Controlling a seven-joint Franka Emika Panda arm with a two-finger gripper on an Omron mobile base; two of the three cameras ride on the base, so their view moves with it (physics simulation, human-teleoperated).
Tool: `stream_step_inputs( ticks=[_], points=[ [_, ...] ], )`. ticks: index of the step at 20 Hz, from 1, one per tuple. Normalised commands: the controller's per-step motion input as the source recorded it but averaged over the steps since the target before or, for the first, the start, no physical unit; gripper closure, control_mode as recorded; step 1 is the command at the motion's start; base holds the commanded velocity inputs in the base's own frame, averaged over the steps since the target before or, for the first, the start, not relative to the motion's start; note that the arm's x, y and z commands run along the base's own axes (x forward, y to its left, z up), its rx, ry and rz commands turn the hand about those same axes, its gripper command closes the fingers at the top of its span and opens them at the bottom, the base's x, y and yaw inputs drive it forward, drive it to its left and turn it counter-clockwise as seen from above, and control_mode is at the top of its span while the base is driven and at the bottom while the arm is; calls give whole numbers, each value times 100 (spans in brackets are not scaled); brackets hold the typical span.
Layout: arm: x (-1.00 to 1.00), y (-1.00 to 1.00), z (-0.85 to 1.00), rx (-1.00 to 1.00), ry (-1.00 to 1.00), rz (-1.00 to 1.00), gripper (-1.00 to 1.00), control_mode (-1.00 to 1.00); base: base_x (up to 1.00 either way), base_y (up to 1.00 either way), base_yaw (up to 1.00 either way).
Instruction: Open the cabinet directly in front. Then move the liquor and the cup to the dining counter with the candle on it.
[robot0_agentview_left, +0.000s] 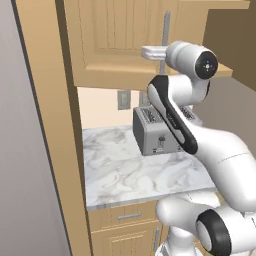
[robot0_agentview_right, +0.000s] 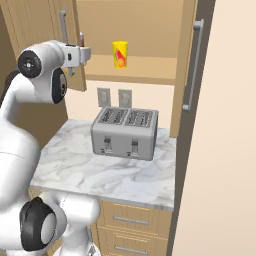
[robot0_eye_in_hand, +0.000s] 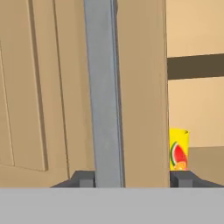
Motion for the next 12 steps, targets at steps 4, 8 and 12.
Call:
stream_step_inputs(
  ticks=[4,8,12],
  points=[
    [-79,67,0,0,11,-5,100,-100,0,0,0],
    [-91,91,-27,-5,6,-6,100,-100,0,0,0],
    [-100,96,-94,-21,-10,-2,-100,-100,0,0,0]
  ],
)
